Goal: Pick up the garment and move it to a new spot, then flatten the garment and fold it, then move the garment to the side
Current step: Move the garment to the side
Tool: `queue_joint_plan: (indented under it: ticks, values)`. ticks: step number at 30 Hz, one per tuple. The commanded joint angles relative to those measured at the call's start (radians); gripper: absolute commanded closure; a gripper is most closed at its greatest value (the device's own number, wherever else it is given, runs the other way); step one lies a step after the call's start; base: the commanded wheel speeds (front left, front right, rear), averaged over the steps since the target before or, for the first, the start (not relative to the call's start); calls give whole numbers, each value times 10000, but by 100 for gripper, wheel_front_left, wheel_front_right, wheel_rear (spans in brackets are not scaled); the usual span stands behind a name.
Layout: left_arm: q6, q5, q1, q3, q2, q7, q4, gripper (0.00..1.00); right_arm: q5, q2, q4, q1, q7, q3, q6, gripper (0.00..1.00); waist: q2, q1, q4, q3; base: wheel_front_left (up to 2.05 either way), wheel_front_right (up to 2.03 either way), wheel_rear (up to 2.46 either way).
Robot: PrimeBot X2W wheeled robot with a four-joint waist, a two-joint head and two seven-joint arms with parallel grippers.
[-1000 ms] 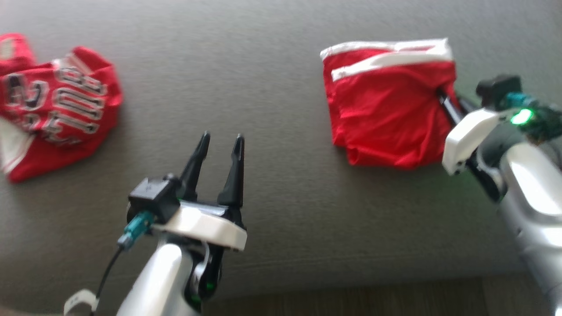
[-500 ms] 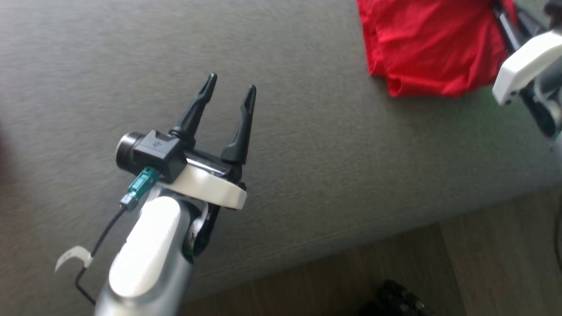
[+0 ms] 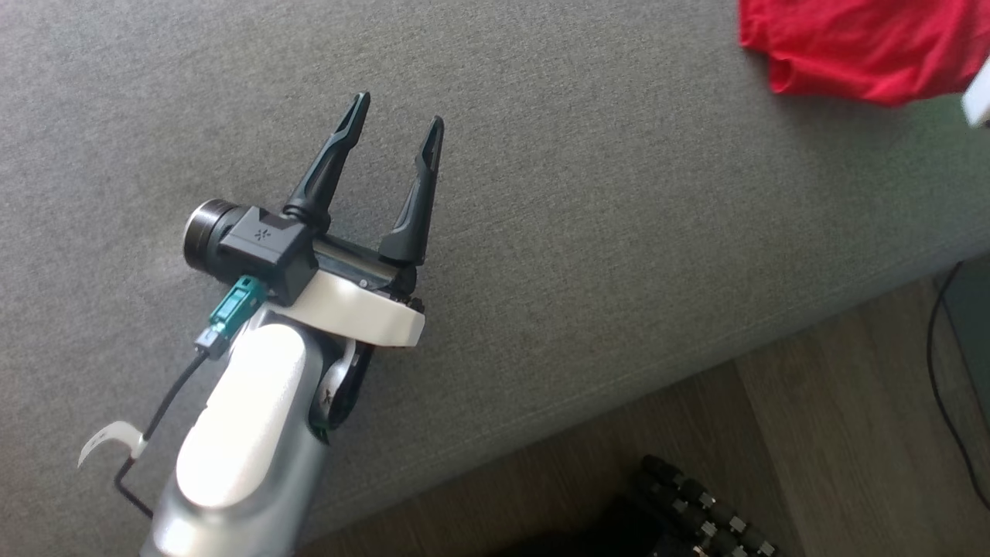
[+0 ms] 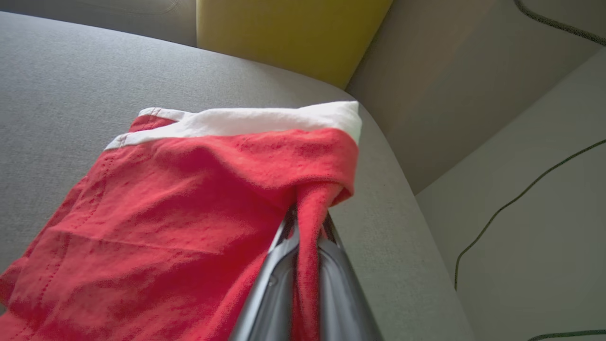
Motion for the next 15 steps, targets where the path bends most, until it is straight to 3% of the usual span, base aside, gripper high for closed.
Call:
queue_joint_plan:
  ticks: [1,15]
  values:
    - [-4,12,97,87,49,-1,-23,0,-96,-355,-28,-147,-188,-124,-4,100,0,-1,19,23,0,0,0]
    - [123,-141,231,113,86,-1,-160,0,-1574,-269,243,-420,-344,-1242,-4,100,0,-1,233,116,0,0,0]
